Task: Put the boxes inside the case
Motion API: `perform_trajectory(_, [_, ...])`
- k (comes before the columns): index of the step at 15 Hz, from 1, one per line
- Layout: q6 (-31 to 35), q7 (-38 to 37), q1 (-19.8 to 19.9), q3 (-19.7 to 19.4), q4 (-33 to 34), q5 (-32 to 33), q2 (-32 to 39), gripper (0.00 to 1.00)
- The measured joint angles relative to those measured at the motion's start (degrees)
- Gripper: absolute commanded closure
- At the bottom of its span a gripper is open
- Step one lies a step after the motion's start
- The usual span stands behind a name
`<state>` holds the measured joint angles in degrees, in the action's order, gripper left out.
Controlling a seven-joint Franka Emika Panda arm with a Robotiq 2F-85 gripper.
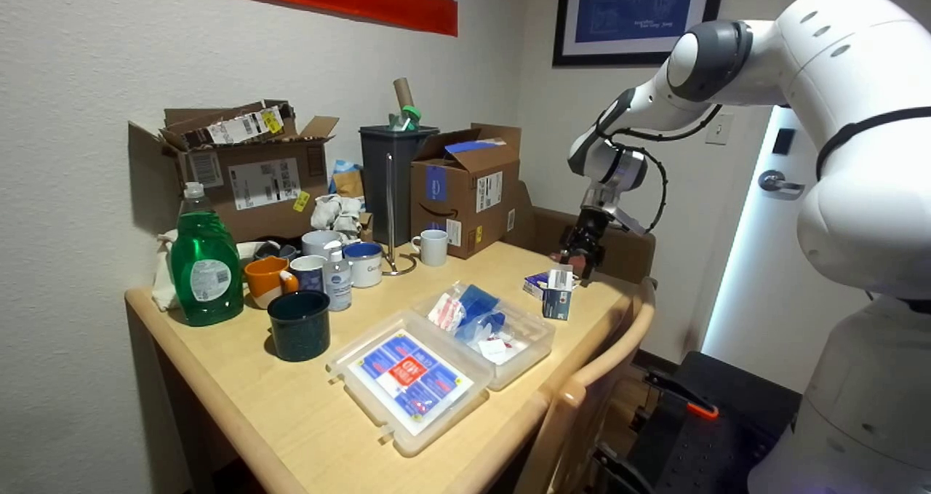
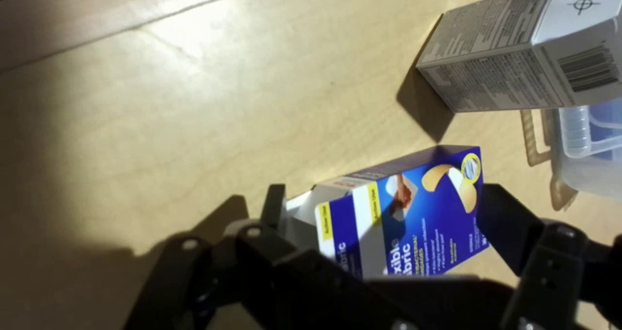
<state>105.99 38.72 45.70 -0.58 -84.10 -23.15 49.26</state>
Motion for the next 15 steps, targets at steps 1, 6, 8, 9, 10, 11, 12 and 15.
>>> perform_trajectory(1, [-0.8, 1.2, 0.4, 0.5, 0.7, -0.6, 0.4, 0.00])
perform_trajectory(6, [-4.8, 3.3, 1.0, 1.6, 3.7, -1.2, 2.4, 0.00])
perform_trajectory(8, [-6.5, 3.3, 1.0, 1.6, 4.7, -1.2, 3.3, 0.00])
perform_trajectory(9, [-7.2, 3.3, 1.0, 1.6, 5.1, -1.2, 3.7, 0.00])
perform_trajectory(10, [-7.8, 3.4, 1.0, 1.6, 5.5, -1.2, 4.0, 0.00])
perform_trajectory(11, [-8.3, 3.4, 1.0, 1.6, 5.8, -1.2, 4.4, 0.03])
perform_trajectory(12, [-8.6, 3.4, 1.0, 1.7, 6.2, -1.2, 4.7, 0.27])
perform_trajectory(15, [-8.6, 3.4, 1.0, 1.7, 6.8, -1.3, 5.2, 0.36])
